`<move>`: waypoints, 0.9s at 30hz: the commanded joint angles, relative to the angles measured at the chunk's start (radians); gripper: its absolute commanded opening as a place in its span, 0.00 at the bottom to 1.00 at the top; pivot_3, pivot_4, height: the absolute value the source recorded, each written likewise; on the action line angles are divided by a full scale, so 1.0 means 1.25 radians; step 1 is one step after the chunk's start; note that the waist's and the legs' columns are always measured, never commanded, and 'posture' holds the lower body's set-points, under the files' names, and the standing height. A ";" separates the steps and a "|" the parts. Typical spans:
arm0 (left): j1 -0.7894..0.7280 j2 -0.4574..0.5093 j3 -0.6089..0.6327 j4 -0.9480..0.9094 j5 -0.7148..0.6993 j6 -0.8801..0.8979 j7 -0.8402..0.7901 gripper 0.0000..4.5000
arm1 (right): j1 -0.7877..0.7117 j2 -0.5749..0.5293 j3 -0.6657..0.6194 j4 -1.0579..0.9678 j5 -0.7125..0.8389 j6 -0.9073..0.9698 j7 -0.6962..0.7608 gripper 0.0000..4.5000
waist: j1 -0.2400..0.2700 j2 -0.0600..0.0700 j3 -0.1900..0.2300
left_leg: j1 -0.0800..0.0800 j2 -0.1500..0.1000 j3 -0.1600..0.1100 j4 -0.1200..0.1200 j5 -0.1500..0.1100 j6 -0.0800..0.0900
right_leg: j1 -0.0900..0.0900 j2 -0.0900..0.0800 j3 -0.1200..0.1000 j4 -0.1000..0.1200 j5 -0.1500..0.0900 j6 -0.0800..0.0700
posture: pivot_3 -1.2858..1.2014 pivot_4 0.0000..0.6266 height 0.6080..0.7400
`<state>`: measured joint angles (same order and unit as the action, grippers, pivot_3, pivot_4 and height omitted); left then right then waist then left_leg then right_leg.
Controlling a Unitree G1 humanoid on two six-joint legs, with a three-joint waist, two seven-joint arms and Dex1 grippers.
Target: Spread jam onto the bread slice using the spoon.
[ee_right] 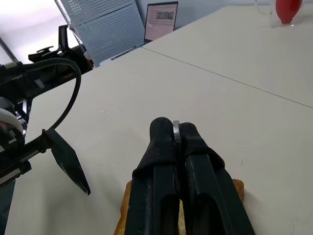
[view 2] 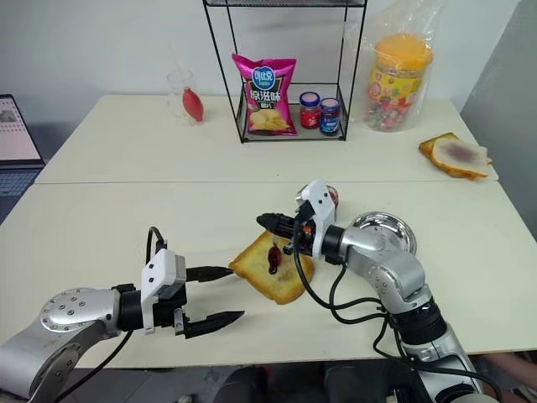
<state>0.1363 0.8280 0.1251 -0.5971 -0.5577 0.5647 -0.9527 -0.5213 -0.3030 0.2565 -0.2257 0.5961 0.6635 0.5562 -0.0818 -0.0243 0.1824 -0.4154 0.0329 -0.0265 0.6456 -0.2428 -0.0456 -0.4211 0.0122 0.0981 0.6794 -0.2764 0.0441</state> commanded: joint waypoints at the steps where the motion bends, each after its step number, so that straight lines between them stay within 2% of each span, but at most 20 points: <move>1: 0.014 0.009 0.027 -0.036 -0.011 -0.009 0.002 1.00 | -0.027 0.028 -0.062 -0.009 0.042 0.029 -0.003 0.01 | 0.000 0.000 0.000 | 0.000 0.000 0.000 0.000 0.000 0.000 | 0.000 0.000 0.000 0.000 0.000 0.000 | 0.52 0.24 1.00; 5: 0.020 0.011 0.023 -0.038 -0.007 -0.012 0.004 1.00 | -0.061 0.050 -0.152 0.016 0.147 0.141 -0.024 0.01 | 0.000 0.000 0.000 | 0.000 0.000 0.000 0.000 0.000 0.000 | 0.000 0.000 0.000 0.001 0.001 -0.001 | 0.52 0.24 1.00; 11: 0.014 0.008 0.014 -0.040 -0.004 -0.011 0.010 1.00 | -0.048 0.047 -0.159 0.011 0.211 0.247 -0.004 0.01 | 0.000 0.000 0.000 | 0.000 0.000 0.000 0.000 0.000 0.000 | 0.000 0.000 0.000 0.001 0.001 -0.002 | 0.52 0.24 1.00; 17: 0.011 0.003 -0.004 -0.056 -0.002 -0.005 0.029 1.00 | -0.046 0.056 -0.073 0.121 0.076 0.141 0.046 0.01 | -0.002 0.000 0.000 | 0.000 0.000 0.000 0.000 0.000 0.000 | 0.000 0.000 0.000 0.001 0.001 -0.001 | 0.52 0.24 1.00; 27: 0.012 0.008 -0.002 -0.062 -0.006 0.000 0.040 1.00 | -0.127 0.081 -0.084 0.233 -0.015 0.024 0.085 0.01 | -0.001 0.000 0.000 | 0.001 0.000 0.000 0.001 0.000 0.000 | 0.001 0.000 0.000 0.001 0.001 -0.002 | 0.52 0.24 1.00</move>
<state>0.1512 0.8301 0.1180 -0.6370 -0.5573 0.5663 -0.9054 -0.6516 -0.2000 0.1792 0.0718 0.5941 0.7235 0.6519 -0.0834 -0.0245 0.1823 -0.4148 0.0326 -0.0266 0.6466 -0.2427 -0.0457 -0.4203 0.0125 0.0979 0.6807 -0.2748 0.0417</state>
